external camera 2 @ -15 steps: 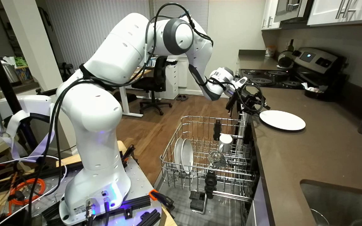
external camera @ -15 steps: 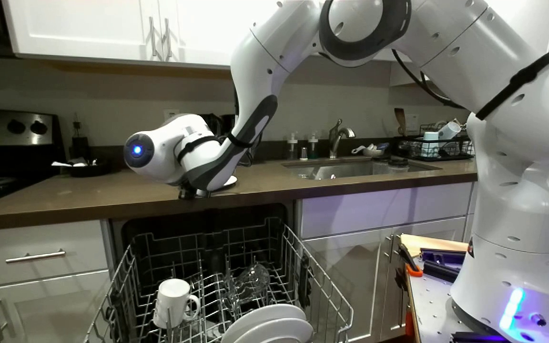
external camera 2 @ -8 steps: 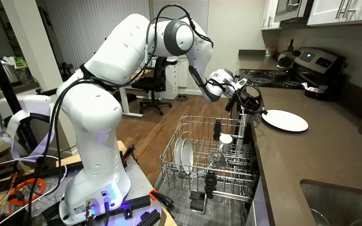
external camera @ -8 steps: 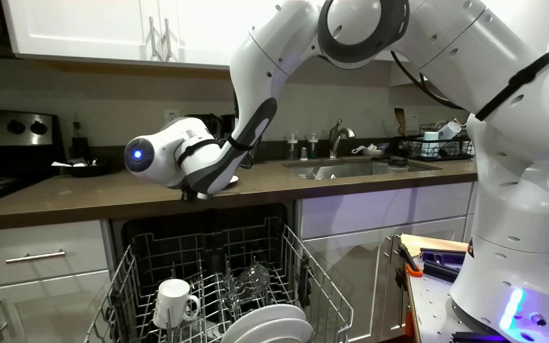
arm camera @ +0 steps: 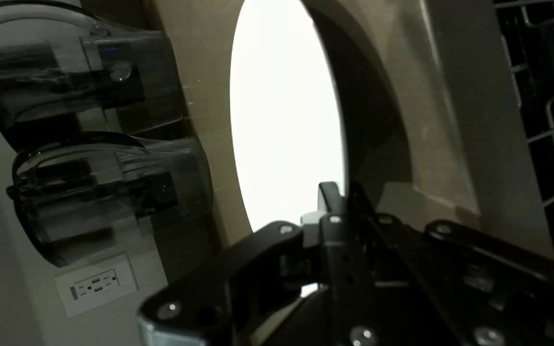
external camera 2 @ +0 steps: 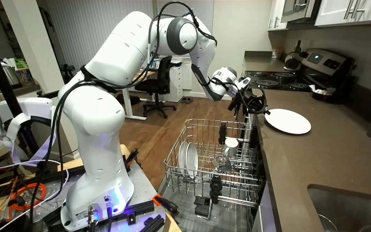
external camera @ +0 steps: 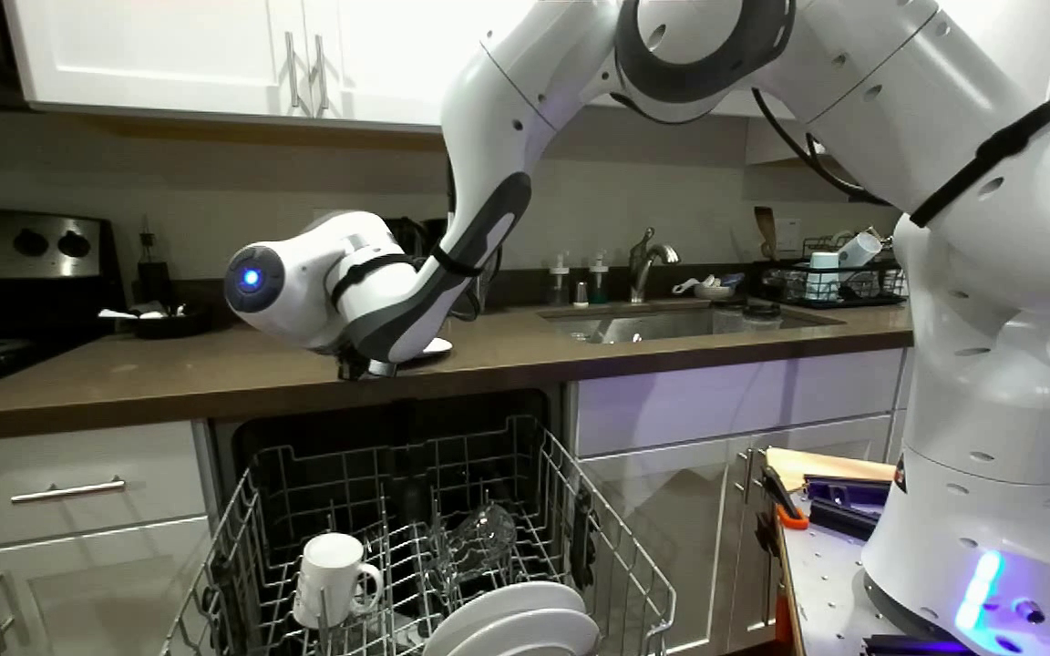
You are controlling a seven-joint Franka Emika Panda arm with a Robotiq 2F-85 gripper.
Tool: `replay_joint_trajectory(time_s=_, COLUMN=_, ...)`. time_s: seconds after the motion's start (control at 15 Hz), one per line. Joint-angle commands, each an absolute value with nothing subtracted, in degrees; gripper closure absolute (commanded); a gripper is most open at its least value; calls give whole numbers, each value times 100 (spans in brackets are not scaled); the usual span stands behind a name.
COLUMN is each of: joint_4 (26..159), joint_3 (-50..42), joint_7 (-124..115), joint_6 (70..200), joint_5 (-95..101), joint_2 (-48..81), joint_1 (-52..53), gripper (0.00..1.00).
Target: Pick up the white plate from the countertop and put it in the dishwasher.
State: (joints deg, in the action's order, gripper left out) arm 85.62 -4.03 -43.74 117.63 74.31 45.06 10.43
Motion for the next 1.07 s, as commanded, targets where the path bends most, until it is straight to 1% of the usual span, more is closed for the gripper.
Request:
replay_joint_trajectory(time_s=0.0, joint_4=9095, joint_3=-170, joint_7=-4043, joint_6=11716, joint_5=7270, joint_2=3915, joint_1=939, gripper=94)
replay_joint_trajectory(time_s=0.67, joint_4=9786, joint_3=69, joint_7=-4062, joint_6=11738, joint_5=7173, joint_2=3506, joint_1=1005, gripper=94)
replay_joint_trajectory(time_s=0.8, joint_4=9776, joint_3=93, joint_7=-4022, joint_6=11748, joint_5=7142, joint_2=3556, joint_1=986, gripper=92)
replay_joint_trajectory(time_s=0.87, joint_4=9771, joint_3=101, joint_7=-4029, joint_6=11751, joint_5=7134, joint_2=3583, joint_1=983, gripper=88)
replay_joint_trajectory(time_s=1.0, joint_4=9801, joint_3=121, joint_7=-4026, joint_6=11759, joint_5=7120, joint_2=3605, joint_1=979, gripper=91)
